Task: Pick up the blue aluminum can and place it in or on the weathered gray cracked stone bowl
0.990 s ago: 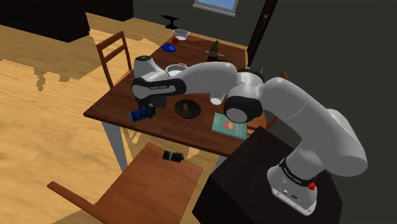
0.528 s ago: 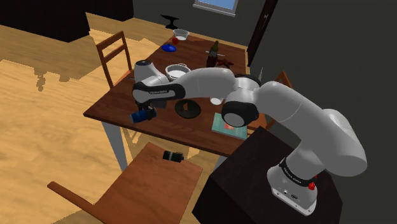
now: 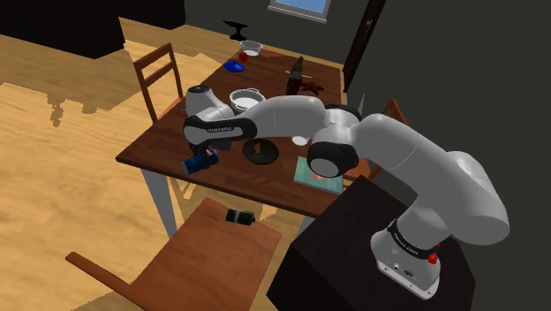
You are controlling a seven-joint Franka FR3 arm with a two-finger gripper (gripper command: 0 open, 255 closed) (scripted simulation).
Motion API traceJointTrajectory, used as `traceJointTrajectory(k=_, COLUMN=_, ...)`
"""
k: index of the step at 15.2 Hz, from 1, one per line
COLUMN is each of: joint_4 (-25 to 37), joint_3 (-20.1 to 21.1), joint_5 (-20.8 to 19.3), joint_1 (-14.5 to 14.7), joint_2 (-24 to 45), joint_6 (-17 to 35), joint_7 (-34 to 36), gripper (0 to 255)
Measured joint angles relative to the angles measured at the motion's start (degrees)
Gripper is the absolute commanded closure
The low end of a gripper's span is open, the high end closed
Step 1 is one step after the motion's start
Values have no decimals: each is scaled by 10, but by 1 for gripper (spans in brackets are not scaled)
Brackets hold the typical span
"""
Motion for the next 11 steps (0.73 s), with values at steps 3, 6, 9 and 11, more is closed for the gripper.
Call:
traceJointTrajectory(k=3, joint_4=4, joint_3=0, joint_5=0, joint_1=0, joint_2=2, joint_6=-1, joint_7=1, gripper=255)
traceJointTrajectory(k=6, joint_4=1, joint_3=0, joint_5=0, joint_1=1, joint_2=1, joint_6=0, joint_7=2, gripper=255)
traceJointTrajectory(k=9, joint_4=-19, joint_3=0, joint_5=0, joint_1=3, joint_2=-13, joint_6=2, joint_7=-2, gripper=255)
traceJointTrajectory(k=11, joint_4=-31, joint_3=-2, joint_5=0, joint_1=4, joint_2=-27, joint_6=0, joint_7=-3, gripper=255)
